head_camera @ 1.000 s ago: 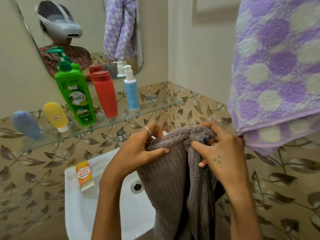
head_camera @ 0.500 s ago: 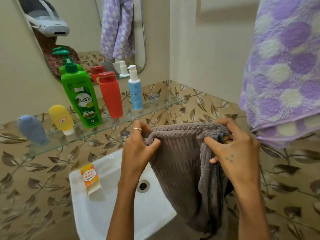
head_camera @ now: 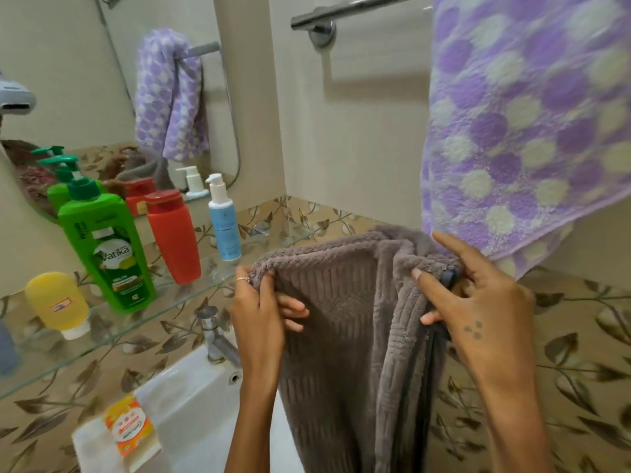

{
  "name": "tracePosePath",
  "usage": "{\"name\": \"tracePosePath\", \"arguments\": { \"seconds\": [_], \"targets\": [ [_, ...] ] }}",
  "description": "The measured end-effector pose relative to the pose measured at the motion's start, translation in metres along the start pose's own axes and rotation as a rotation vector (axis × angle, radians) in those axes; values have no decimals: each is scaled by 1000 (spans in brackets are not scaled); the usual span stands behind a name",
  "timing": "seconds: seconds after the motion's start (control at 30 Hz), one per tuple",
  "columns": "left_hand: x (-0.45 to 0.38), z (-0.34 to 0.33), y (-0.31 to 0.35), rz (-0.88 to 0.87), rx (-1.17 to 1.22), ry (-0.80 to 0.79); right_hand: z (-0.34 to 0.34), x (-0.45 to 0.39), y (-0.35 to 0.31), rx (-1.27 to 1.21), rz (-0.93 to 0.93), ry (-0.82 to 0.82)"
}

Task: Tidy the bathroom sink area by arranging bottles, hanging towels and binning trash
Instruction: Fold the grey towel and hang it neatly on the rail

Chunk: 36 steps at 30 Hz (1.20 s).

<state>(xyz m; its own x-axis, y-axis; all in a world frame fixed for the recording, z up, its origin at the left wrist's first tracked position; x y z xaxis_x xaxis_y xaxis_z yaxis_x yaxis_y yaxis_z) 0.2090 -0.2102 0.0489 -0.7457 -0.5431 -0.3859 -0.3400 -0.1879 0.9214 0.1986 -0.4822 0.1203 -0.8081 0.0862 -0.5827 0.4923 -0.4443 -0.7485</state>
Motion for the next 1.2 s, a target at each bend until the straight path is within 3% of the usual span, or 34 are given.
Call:
{"name": "tracePosePath", "arguments": {
  "seconds": [0.17, 0.33, 0.47, 0.57, 0.67, 0.8, 0.97, 1.2],
  "targets": [
    [-11, -21, 25, -145, 176, -108, 22, -2, -26, -39, 93, 200],
    [-33, -30, 63, -303, 10, -207, 30, -9, -64, -151, 246, 408],
    [-68, -15, 113, -497, -112, -211, 36, -23, -116, 160, 526, 579],
    [-101, -3, 152, -663, -240, -208, 20, -48, -141, 403, 620, 529],
    [-131, -19, 171, -724, -441, -348, -9, -81, -150, 750, 628, 381],
    [-162, -34, 194, -862, -685, -445, -18, -116, -153, 863, 600, 216],
    [-201, -21, 236, -986, -949, -307, -18, -152, -167, 1011, 613, 104],
    [-242, 1, 297, -1018, -986, -67, -12, -188, -224, 1083, 744, 180]
  ]
}}
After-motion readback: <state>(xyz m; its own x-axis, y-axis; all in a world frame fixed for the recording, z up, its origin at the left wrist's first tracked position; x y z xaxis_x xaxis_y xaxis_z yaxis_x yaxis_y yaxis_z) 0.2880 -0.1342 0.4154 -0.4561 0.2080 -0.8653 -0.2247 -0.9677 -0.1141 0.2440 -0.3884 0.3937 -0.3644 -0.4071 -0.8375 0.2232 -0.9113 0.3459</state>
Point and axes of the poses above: each hand's wrist, its own x-axis away from the middle knuckle, its own z-axis out of the back of the hand, y = z × x, the point moved 10 cm from there along -x, towards the middle knuckle, and after that the axes turned 3 degrees about -y, right-handed, at the moved point
